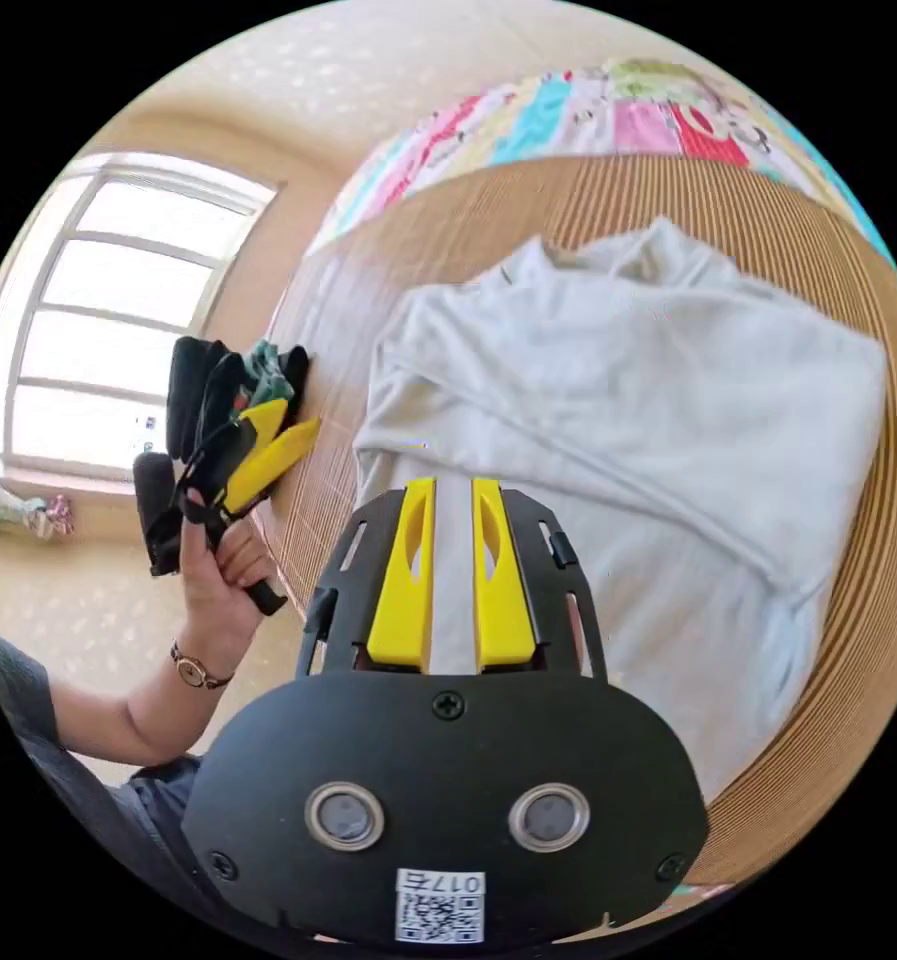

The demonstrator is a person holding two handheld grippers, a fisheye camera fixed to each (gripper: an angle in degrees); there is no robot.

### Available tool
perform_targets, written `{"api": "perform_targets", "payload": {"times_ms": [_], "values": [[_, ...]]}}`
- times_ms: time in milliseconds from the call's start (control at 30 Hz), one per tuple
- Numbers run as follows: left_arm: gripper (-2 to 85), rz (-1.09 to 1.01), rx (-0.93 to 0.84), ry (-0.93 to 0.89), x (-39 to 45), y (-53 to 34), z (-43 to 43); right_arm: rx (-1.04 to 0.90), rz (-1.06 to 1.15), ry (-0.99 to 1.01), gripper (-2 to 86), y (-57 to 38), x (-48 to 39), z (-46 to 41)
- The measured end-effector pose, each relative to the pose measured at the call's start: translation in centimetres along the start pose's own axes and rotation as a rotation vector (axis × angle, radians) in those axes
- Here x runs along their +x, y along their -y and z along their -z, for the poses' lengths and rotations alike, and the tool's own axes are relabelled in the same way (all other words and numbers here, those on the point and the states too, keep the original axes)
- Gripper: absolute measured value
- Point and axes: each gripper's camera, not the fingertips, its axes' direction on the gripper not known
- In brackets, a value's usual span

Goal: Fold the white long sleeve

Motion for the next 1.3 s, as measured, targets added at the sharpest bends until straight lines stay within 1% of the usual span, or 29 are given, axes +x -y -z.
{"api": "perform_targets", "payload": {"times_ms": [67, 200, 300, 400, 433, 467, 500, 533, 600, 633, 667, 733, 800, 833, 867, 900, 933, 967, 1000, 1033, 1100, 1133, 1200, 1233, 1267, 1300], "values": [[16.1, -0.007, 0.016, 0.084, -0.5, 1.1, -0.2, 0.036, -0.041, 0.029, 5.6, -2.3, 0.9, -0.2], [16.1, -0.038, 0.026, 0.162, -1.3, 4.0, -1.1, 0.031, -0.183, -0.042, 5.0, -7.0, 3.4, 0.6], [15.7, -0.092, 0.003, 0.22, -1.6, 7.4, -3.1, 0.041, -0.267, -0.04, 4.2, -9.1, 5.0, 1.8], [13.3, -0.154, -0.145, 0.266, -1.8, 10.5, -7.6, 0.049, -0.3, -0.046, 4.4, -9.7, 5.0, 2.7], [10.8, -0.166, -0.239, 0.322, -2.0, 11.1, -9.8, 0.05, -0.3, -0.053, 4.4, -9.7, 4.8, 2.7], [7.9, -0.179, -0.272, 0.403, -1.9, 11.3, -10.9, 0.052, -0.296, -0.07, 4.6, -9.5, 4.2, 2.8], [6.2, -0.2, -0.261, 0.407, -1.5, 11.2, -11.0, 0.064, -0.289, -0.081, 4.7, -9.3, 3.5, 2.9], [4.1, -0.245, -0.239, 0.374, -0.4, 11.0, -10.4, 0.077, -0.282, -0.086, 4.8, -9.1, 3.1, 3.1], [3.1, -0.297, -0.174, 0.285, 1.5, 10.6, -7.8, 0.162, -0.247, -0.135, 5.2, -8.5, 1.5, 4.1], [2.8, -0.31, -0.135, 0.175, 2.5, 10.0, -5.6, 0.186, -0.245, -0.156, 5.3, -8.3, 1.2, 4.4], [2.7, -0.283, -0.106, 0.074, 3.0, 9.1, -3.5, 0.229, -0.251, -0.194, 5.6, -7.8, 0.9, 4.9], [2.7, -0.231, -0.084, -0.007, 2.7, 7.4, -1.4, 0.266, -0.263, -0.222, 5.7, -6.8, 1.1, 5.1], [3.0, -0.193, -0.091, 0.033, 1.4, 5.7, -0.9, 0.276, -0.246, -0.299, 4.4, -5.1, 2.1, 4.8], [3.3, -0.15, -0.113, 0.138, -0.2, 4.6, -1.3, 0.256, -0.239, -0.343, 3.7, -4.7, 2.5, 4.6], [3.5, -0.044, -0.154, 0.27, -2.8, 3.6, -2.0, 0.21, -0.264, -0.415, 2.2, -4.0, 3.6, 4.5], [5.0, 0.022, -0.177, 0.32, -4.3, 3.1, -2.2, 0.192, -0.288, -0.353, 1.7, -3.8, 4.6, 5.0], [7.9, 0.14, -0.219, 0.343, -7.0, 2.2, -2.3, 0.196, -0.303, -0.305, 1.5, -3.9, 5.0, 5.4], [9.2, 0.2, -0.23, 0.29, -8.9, 1.0, -1.6, 0.23, -0.314, -0.243, 1.3, -4.7, 5.1, 6.4], [9.9, 0.203, -0.214, 0.257, -9.3, 0.2, -0.9, 0.259, -0.312, -0.275, 1.3, -6.0, 4.6, 7.4], [9.1, 0.165, -0.169, 0.223, -9.1, -1.4, 0.5, 0.262, -0.306, -0.313, 1.3, -6.8, 4.1, 7.7], [7.9, 0.051, -0.159, 0.271, -7.3, -3.9, 1.6, 0.21, -0.259, -0.448, 1.3, -10.2, 2.2, 7.8], [6.8, -0.032, -0.193, 0.319, -5.8, -5.8, 1.3, 0.188, -0.241, -0.463, 1.2, -11.1, 1.8, 7.5], [4.1, -0.156, -0.278, 0.332, -3.5, -8.6, -0.4, 0.088, -0.187, -0.467, 0.9, -14.4, 0.5, 5.2], [1.9, -0.232, -0.353, 0.326, -2.3, -9.9, -2.3, 0.063, -0.186, -0.466, 0.9, -15.1, 0.3, 4.5], [1.0, -0.302, -0.415, 0.371, -1.4, -10.6, -4.4, 0.015, -0.204, -0.466, 0.8, -16.1, 0.3, 3.0], [0.6, -0.326, -0.434, 0.423, -1.1, -10.6, -5.5, -0.02, -0.24, -0.465, 0.7, -16.5, 0.5, 1.6]]}}
